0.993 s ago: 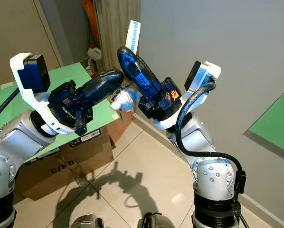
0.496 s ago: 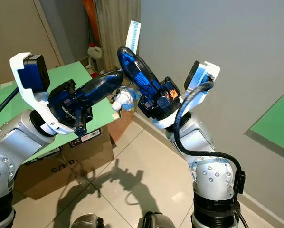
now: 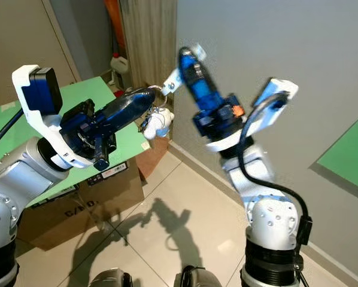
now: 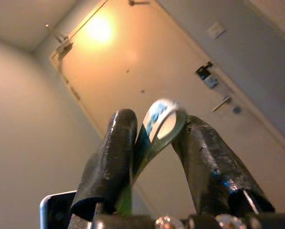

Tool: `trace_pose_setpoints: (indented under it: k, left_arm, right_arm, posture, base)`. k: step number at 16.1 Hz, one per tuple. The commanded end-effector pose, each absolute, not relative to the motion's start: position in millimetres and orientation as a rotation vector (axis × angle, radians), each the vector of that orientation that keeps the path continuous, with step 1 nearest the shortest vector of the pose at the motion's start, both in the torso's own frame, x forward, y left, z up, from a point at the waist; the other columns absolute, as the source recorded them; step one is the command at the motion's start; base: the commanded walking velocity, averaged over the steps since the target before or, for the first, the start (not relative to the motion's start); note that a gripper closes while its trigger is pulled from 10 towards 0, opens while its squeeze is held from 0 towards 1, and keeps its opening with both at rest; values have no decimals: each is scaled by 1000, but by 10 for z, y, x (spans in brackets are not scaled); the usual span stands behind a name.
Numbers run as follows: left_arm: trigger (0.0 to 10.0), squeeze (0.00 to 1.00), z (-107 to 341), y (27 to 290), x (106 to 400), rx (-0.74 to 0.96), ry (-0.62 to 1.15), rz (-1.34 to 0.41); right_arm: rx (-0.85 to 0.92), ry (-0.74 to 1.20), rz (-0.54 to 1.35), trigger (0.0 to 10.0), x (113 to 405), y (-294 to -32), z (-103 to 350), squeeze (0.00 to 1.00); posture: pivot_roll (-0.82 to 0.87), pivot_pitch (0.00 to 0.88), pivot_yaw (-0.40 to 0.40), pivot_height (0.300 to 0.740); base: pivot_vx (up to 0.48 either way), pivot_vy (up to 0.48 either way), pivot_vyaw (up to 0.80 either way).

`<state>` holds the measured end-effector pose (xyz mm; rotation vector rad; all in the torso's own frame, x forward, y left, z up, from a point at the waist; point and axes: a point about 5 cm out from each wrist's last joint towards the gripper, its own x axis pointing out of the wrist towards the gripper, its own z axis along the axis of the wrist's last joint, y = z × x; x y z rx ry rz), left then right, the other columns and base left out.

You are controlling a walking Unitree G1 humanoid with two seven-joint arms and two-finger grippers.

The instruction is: Hang keys on a hook

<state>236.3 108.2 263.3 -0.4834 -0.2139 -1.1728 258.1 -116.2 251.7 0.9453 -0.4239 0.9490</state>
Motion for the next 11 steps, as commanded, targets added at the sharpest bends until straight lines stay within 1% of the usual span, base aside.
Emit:
trace_pose_setpoints:
  k: [1,2,3,4,5,7,8,9,10,11]
  left_arm:
    - [0,0,2727,1120,2377,-437,-260,-1150]
    - [0,0,2781,1167,2418,-394,-290,-1107]
    - [0,0,2815,1187,2434,-389,-309,-1090]
    - [0,0,2877,1215,2457,-377,-344,-1063]
    - [0,0,2896,1221,2460,-371,-353,-1059]
    - [0,0,2960,1232,2462,-373,-391,-1055]
    - [0,0,2966,1231,2465,-379,-399,-1053]
    - [0,0,2946,1221,2487,-400,-414,-1032]
    - [6196,0,2779,1204,2577,-468,-394,-949]
    - [10000,0,2514,1165,2645,-650,-363,-860]
  right_arm:
    - [963,-418,918,10000,2573,-1237,2447,635]
    - [958,-378,875,10000,2572,-1319,2298,541]
    - [959,-353,843,10000,2579,-1362,2214,349]
    - [951,-301,776,10000,2598,-1439,2038,0]
    - [940,-277,743,10000,2611,-1469,1959,0]
    - [842,-122,548,10000,2710,-1586,1519,0]
    - [811,-83,522,10000,2719,-1588,1430,0]
    - [730,-18,481,10000,2725,-1562,1277,0]
    - [633,74,433,10000,2721,-1473,1066,0]
    - [580,178,357,10000,2716,-1402,857,0]
  posture:
    - [91,130,-8,740]
    - [92,126,-12,740]
    - [91,124,-13,740]
    - [87,119,-14,740]
    - [86,118,-15,740]
    - [85,109,-16,740]
    - [86,109,-16,740]
    - [85,107,-19,740]
    - [82,105,-18,740]
    - [78,103,-21,740]
  base:
    - [0,0,0]
    - [0,0,0]
    - [0,0,0]
    - [0,0,0]
    - [0,0,0]
    - [0,0,0]
    - [0,0,0]
    - [0,0,0]
    - [0,0,-550]
    - [0,0,-769]
